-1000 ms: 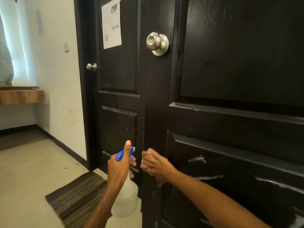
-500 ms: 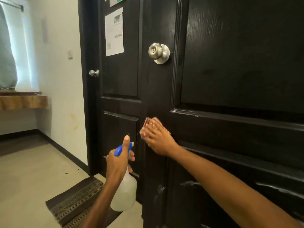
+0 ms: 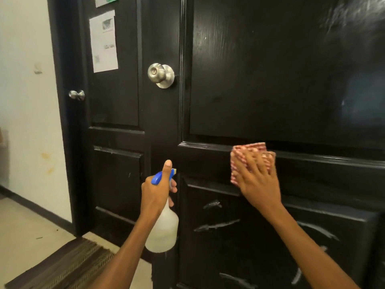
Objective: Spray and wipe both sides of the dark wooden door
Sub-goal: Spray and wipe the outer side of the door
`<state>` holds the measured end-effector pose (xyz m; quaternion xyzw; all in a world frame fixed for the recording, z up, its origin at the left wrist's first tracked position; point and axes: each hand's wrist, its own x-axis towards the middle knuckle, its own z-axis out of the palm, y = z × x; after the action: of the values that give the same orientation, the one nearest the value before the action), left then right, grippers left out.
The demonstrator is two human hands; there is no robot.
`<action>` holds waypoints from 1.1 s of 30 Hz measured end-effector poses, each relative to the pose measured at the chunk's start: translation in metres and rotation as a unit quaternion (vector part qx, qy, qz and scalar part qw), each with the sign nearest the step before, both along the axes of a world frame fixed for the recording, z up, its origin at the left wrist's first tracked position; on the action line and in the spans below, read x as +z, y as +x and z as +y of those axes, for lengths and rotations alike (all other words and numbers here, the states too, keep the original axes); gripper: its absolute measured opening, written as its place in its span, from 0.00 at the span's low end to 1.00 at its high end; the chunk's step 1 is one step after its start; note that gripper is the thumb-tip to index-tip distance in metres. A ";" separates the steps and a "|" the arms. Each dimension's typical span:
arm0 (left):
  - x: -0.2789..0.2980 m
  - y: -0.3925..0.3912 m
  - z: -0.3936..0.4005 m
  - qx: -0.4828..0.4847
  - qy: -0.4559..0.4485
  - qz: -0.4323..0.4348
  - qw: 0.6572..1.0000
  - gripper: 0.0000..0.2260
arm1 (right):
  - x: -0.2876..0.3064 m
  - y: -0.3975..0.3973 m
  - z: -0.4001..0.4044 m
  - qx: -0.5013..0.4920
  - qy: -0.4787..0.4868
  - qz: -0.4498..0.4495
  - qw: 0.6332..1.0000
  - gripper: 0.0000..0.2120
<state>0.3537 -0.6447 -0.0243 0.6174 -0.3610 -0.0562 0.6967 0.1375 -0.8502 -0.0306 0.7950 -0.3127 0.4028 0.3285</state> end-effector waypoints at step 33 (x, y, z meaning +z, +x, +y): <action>0.007 -0.131 -0.068 -0.153 0.008 -0.012 0.988 0.31 | 0.000 -0.195 -0.045 -0.104 -0.024 -0.109 0.988 0.26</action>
<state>0.2228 -0.7125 -0.0170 0.5614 -0.4589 -0.1574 0.6704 -0.0571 -0.8952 -0.0305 0.7016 -0.4172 0.4582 0.3518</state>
